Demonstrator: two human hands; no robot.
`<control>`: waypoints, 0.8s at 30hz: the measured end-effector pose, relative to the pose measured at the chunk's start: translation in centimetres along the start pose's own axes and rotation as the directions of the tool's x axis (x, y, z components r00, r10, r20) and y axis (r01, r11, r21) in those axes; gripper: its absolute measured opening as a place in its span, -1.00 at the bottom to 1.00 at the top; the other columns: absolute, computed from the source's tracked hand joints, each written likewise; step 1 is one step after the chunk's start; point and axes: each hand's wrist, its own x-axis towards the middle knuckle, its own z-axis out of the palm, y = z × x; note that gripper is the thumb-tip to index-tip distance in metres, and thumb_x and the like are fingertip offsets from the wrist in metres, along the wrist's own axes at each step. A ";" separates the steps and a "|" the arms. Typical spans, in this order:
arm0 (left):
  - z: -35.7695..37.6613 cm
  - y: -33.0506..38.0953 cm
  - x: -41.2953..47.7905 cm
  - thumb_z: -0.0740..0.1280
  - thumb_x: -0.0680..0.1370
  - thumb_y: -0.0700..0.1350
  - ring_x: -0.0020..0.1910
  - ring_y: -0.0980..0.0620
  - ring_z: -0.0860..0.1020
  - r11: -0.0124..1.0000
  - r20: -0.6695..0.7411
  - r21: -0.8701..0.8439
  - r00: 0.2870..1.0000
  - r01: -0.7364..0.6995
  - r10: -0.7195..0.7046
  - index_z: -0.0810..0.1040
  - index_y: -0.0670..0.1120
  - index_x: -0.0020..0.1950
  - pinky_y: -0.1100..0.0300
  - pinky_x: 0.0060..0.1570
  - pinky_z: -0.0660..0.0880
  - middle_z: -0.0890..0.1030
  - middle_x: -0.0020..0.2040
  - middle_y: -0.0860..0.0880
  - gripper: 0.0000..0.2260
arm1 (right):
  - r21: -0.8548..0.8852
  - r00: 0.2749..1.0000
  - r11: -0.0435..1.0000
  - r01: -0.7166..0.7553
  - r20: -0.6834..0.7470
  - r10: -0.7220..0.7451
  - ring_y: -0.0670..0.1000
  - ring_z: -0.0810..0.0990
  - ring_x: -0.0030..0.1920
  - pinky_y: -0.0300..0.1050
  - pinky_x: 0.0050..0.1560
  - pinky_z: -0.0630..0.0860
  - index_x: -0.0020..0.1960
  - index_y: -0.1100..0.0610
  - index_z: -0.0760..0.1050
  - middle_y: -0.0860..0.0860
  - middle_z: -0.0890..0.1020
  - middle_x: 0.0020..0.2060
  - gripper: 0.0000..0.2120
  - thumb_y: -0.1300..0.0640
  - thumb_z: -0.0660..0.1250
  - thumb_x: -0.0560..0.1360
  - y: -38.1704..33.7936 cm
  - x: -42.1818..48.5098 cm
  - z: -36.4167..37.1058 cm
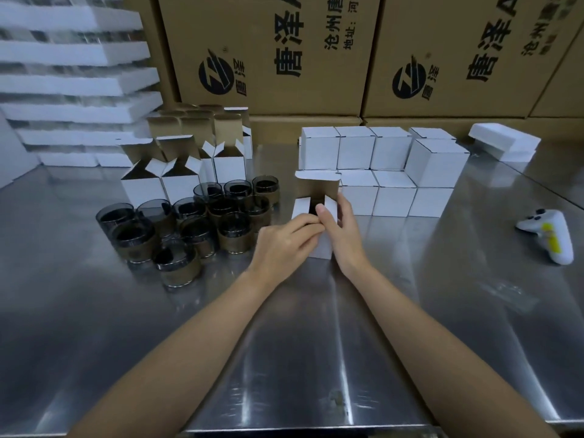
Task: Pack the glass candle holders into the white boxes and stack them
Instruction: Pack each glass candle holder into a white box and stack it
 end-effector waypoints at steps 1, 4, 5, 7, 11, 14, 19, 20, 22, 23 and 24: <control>0.1 0.0 0.0 0.46 0.46 -0.25 -0.28 0.12 0.56 0.999 -0.011 0.001 0.998 0.054 -0.054 0.70 -0.10 -0.07 0.18 -0.51 0.45 0.63 -0.02 0.04 -0.91 | -0.002 1.000 1.000 -0.005 -0.006 0.005 -0.21 0.41 0.35 -0.16 0.41 0.32 0.46 0.03 0.31 -0.14 0.50 0.33 -0.47 -0.09 0.32 0.55 -0.1 -0.1 0.1; 0.5 0.1 0.0 0.46 0.46 -0.16 -0.28 0.10 0.45 0.975 -0.013 0.011 0.975 0.222 -0.221 0.69 -0.04 -0.06 0.19 -0.56 0.41 0.46 -0.11 -0.02 -0.92 | -0.003 1.000 1.000 -0.019 -0.024 0.019 -0.38 0.46 0.20 -0.39 0.22 0.36 0.31 -0.17 0.41 -0.36 0.56 0.15 -0.69 -0.06 0.28 0.58 -0.4 -0.2 0.3; 0.6 0.1 0.0 0.44 0.48 -0.12 -0.30 0.11 0.42 0.961 -0.026 -0.003 0.960 0.278 -0.278 0.68 -0.03 -0.04 0.18 -0.56 0.41 0.43 -0.14 -0.02 -0.91 | -0.008 1.000 1.000 -0.014 -0.022 0.014 -0.44 0.46 0.14 -0.49 0.12 0.36 0.23 -0.26 0.41 -0.46 0.56 0.06 -0.76 -0.04 0.28 0.59 -0.6 -0.2 0.3; 0.6 0.0 0.2 0.41 0.49 -0.03 -0.30 0.13 0.41 0.917 -0.063 -0.037 0.915 0.397 -0.399 0.63 -0.01 0.03 0.20 -0.51 0.42 0.40 -0.16 0.03 -0.85 | -0.020 1.000 1.000 0.007 -0.001 -0.007 -0.43 0.48 0.11 -0.54 0.05 0.35 0.18 -0.29 0.42 -0.47 0.57 0.03 -0.77 0.01 0.27 0.60 -0.9 -0.3 0.4; 0.7 -0.6 0.0 0.34 0.51 0.07 -0.32 0.13 0.40 0.788 0.011 -0.263 0.819 0.556 -0.574 0.51 0.02 0.11 0.31 -0.32 0.37 0.39 -0.30 0.05 -0.77 | 0.009 0.999 0.999 0.040 -0.014 -0.040 -0.38 0.53 0.09 -0.56 0.01 0.35 0.36 -0.04 0.39 -0.25 0.59 0.10 -0.64 0.11 0.31 0.59 -0.5 -0.1 0.6; 0.9 -0.6 0.1 0.20 0.58 0.04 -0.37 0.12 0.41 0.700 -0.014 -0.407 0.762 0.587 -0.647 0.45 -0.05 0.23 0.29 -0.27 0.40 0.39 -0.36 0.09 -0.72 | 0.021 0.999 1.000 0.002 -0.052 -0.001 -0.41 0.48 0.14 -0.60 0.01 0.34 0.43 0.01 0.33 -0.25 0.54 0.16 -0.57 0.02 0.31 0.59 -0.1 0.0 0.7; 1.1 -1.2 -0.2 0.05 0.65 -0.17 -0.18 -0.14 0.57 0.585 0.089 -0.380 0.658 0.716 -0.748 0.44 -0.08 0.33 -0.17 -0.07 0.55 0.53 -0.09 -0.01 -0.69 | 0.078 0.974 0.995 -0.064 -0.210 0.079 -0.07 0.52 0.26 -0.12 0.28 0.47 0.42 -0.05 0.35 -0.05 0.51 0.32 -0.59 -0.15 0.10 0.63 0.2 0.5 0.5; 1.1 -1.3 -0.1 0.04 0.66 -0.21 -0.07 -0.14 0.57 0.551 0.121 -0.376 0.629 0.745 -0.768 0.46 -0.12 0.33 -0.18 0.03 0.54 0.51 0.05 -0.04 -0.68 | 0.141 0.962 0.986 -0.086 -0.246 0.119 0.00 0.54 0.24 0.00 0.28 0.50 0.41 -0.08 0.35 -0.05 0.52 0.29 -0.64 -0.11 0.09 0.65 0.1 0.6 0.5; 1.1 -1.5 0.1 0.05 0.67 -0.22 0.12 -0.06 0.52 0.499 0.164 -0.361 0.580 0.788 -0.798 0.47 -0.15 0.34 -0.02 0.24 0.47 0.44 0.20 -0.03 -0.68 | 0.198 0.941 0.974 -0.114 -0.292 0.170 0.03 0.59 0.17 0.04 0.24 0.53 0.41 -0.08 0.35 -0.01 0.56 0.15 -0.68 0.04 0.07 0.67 0.1 0.7 0.3; 1.1 -1.5 0.1 0.05 0.67 -0.22 0.17 0.03 0.48 0.499 0.171 -0.340 0.574 0.797 -0.801 0.47 -0.16 0.35 0.18 0.30 0.40 0.43 0.23 -0.04 -0.68 | 0.172 0.939 0.978 -0.120 -0.300 0.168 0.03 0.60 0.15 0.05 0.23 0.55 0.40 -0.05 0.36 0.01 0.57 0.11 -0.67 0.11 0.06 0.67 0.1 0.7 0.3; 1.0 -1.4 0.1 0.05 0.67 -0.22 0.17 0.10 0.43 0.509 0.172 -0.317 0.576 0.800 -0.799 0.47 -0.16 0.36 0.39 0.26 0.32 0.43 0.25 -0.06 -0.67 | 0.120 0.942 0.985 -0.122 -0.297 0.153 0.04 0.60 0.15 0.07 0.22 0.55 0.37 -0.01 0.40 0.02 0.58 0.12 -0.67 0.16 0.05 0.67 0.2 0.7 0.2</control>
